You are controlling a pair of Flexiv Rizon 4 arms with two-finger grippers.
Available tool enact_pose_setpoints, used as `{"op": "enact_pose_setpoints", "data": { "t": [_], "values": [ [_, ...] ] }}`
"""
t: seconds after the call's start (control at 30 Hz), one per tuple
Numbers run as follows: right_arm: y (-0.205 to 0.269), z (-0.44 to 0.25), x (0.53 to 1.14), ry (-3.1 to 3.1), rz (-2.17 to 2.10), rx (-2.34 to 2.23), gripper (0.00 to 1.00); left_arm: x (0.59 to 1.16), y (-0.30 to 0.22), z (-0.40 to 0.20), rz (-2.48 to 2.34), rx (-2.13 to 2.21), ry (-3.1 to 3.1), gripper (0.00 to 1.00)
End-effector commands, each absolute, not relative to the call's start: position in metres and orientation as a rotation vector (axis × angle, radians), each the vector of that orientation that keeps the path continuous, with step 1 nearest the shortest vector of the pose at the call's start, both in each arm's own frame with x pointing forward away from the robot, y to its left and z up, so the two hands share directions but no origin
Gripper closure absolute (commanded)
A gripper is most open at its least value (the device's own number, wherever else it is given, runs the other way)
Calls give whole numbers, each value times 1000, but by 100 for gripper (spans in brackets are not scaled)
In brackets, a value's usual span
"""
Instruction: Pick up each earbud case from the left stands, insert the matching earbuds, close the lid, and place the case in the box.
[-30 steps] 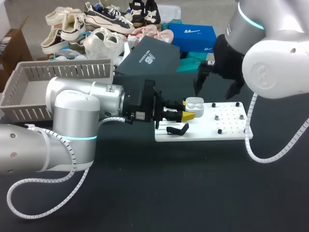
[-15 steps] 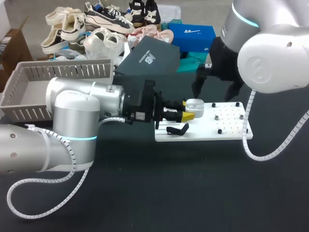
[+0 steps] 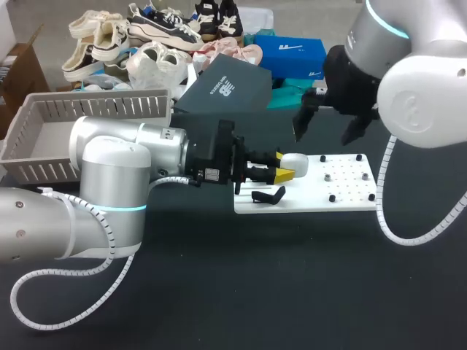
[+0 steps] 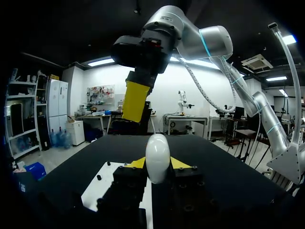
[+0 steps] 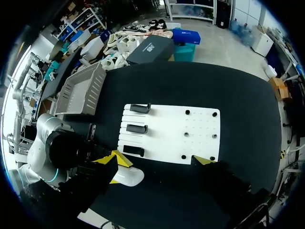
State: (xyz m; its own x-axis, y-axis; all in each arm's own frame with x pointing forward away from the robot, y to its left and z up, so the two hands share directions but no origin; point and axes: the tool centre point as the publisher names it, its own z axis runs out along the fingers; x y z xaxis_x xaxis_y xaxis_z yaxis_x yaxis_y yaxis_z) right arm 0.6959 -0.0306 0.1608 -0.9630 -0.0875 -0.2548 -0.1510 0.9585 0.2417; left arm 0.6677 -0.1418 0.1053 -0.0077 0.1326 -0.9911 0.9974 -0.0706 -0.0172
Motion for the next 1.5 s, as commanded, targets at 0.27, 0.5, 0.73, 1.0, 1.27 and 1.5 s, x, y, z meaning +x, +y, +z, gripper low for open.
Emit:
{"op": "enact_pose_setpoints", "data": {
  "t": [0.27,0.5,0.73,1.0,1.27,1.5],
  "values": [
    [-55,163,653,2881,451,-404,0,678,-106,115,-1150,1331,1345,100],
    [-59,166,647,2824,487,-450,0,686,-71,122,-1116,1260,1409,100],
    [-63,167,644,2757,522,-458,0,692,-36,130,-1068,1222,1487,100],
    [-64,167,642,2733,538,-449,0,700,-4,135,-998,1201,1568,100],
    [-64,167,642,2733,538,-449,0,709,34,138,-862,1156,1689,100],
    [-64,167,642,2733,538,-449,0,717,76,132,-731,1024,1821,100]
  ]
}}
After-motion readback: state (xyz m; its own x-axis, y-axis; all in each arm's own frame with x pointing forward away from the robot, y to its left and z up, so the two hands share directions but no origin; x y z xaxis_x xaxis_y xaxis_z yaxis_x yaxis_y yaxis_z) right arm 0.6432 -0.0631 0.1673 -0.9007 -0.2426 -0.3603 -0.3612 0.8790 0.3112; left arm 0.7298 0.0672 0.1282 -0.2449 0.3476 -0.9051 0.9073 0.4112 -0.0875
